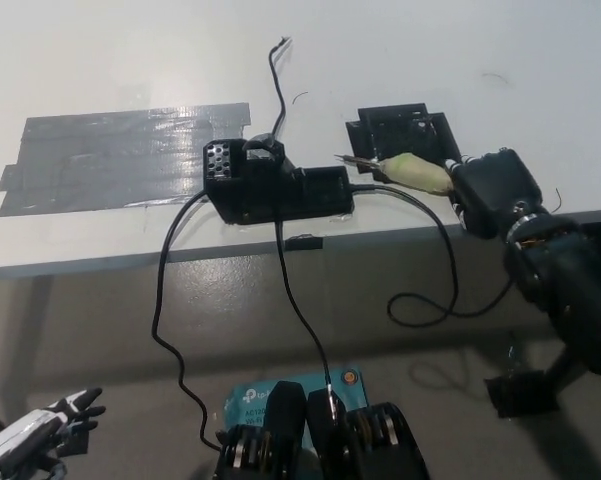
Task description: The robot uses its right hand to grab and lift the soldering gun kept on the middle of the table and puts it in its base
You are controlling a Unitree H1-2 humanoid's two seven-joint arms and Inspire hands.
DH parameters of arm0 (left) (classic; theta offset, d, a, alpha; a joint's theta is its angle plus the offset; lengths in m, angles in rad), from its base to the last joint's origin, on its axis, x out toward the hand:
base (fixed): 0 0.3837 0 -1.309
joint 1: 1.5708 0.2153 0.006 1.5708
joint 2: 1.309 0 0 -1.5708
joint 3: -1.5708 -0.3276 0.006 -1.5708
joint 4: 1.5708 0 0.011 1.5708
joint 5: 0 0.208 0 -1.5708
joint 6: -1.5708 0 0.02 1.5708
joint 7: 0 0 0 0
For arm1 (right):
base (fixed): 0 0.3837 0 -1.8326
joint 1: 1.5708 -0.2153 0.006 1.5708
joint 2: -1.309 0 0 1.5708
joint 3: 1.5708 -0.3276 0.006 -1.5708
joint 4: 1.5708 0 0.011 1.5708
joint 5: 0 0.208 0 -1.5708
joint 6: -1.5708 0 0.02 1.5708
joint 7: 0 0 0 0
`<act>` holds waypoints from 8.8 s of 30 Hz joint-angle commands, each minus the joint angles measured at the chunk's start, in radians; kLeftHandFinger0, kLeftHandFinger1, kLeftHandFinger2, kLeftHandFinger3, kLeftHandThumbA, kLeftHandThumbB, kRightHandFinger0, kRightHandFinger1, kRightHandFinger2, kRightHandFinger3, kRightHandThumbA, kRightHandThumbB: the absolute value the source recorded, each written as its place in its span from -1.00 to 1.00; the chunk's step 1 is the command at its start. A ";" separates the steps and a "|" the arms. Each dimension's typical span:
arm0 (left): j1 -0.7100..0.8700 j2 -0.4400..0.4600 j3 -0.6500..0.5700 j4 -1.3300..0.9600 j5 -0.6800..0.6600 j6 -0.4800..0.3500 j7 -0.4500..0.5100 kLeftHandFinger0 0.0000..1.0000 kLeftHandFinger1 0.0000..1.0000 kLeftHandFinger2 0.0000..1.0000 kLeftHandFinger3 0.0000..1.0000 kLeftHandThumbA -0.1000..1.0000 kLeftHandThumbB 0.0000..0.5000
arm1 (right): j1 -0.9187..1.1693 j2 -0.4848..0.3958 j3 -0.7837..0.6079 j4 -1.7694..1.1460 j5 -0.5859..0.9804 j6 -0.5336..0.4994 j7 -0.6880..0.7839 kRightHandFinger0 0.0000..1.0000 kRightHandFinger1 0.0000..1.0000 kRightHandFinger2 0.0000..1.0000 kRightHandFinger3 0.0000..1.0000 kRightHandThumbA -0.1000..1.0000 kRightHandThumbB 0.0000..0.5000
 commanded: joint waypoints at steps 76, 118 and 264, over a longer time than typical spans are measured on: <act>-0.020 0.037 -0.069 -0.032 0.118 0.013 -0.016 1.00 1.00 1.00 1.00 0.99 0.06 | -0.197 -0.188 -0.046 -0.212 -0.042 -0.519 -0.103 -1.00 -0.93 -0.91 -0.74 -1.00 -0.67; -0.014 0.039 -0.077 -0.026 0.114 0.000 -0.031 1.00 1.00 1.00 1.00 1.00 0.08 | -0.193 -0.117 -0.119 -0.215 -0.090 -0.522 -0.173 -1.00 -1.00 -0.30 -0.51 -1.00 -0.70; -0.177 0.013 -0.247 -0.092 0.281 0.072 -0.136 1.00 1.00 1.00 1.00 1.00 0.23 | -0.478 0.167 0.281 0.114 0.025 -0.343 0.132 1.00 1.00 1.00 1.00 -0.02 0.91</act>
